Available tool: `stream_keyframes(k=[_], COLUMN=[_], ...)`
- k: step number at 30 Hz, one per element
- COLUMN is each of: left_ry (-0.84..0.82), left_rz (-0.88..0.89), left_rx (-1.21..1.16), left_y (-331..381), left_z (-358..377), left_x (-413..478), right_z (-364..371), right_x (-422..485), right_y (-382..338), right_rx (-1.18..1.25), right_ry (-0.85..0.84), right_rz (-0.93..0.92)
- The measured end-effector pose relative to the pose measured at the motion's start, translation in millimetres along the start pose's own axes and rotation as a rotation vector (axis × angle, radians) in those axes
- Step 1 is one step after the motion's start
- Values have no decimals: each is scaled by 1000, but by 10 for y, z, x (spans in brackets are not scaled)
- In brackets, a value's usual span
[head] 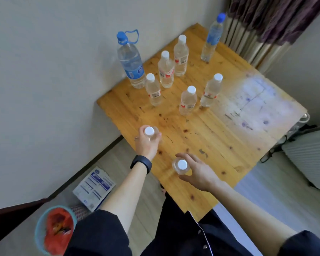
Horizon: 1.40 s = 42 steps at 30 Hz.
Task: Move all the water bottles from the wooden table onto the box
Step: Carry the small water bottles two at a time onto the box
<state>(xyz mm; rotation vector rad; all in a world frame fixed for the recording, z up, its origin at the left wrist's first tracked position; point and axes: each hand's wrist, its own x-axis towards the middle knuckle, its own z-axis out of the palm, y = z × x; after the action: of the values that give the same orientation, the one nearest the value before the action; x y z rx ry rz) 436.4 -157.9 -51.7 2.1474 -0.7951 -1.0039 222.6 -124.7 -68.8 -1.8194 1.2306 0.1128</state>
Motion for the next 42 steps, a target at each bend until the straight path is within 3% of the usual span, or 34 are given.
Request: stream_keyframes(k=[12, 21, 25, 31, 39, 42], left_ry=[-254, -691, -571, -307, -128, -164], left_rz=[144, 194, 263, 145, 125, 163], left_rx=[77, 229, 286, -25, 14, 167], left_y=[-198, -201, -253, -456, -507, -384], left_z=[-469, -325, -245, 31, 352, 443], left_x=[-105, -59, -39, -296, -345, -344], right_z=[24, -202, -180, 3, 167, 236], right_x=[186, 443, 462, 500, -70, -456], right_y=[-172, -132, -43, -37, 171, 311], right_rx=[235, 115, 152, 306, 460, 545], right_ry=[341, 217, 190, 351, 506, 589], right_rz=[168, 154, 144, 173, 302, 387])
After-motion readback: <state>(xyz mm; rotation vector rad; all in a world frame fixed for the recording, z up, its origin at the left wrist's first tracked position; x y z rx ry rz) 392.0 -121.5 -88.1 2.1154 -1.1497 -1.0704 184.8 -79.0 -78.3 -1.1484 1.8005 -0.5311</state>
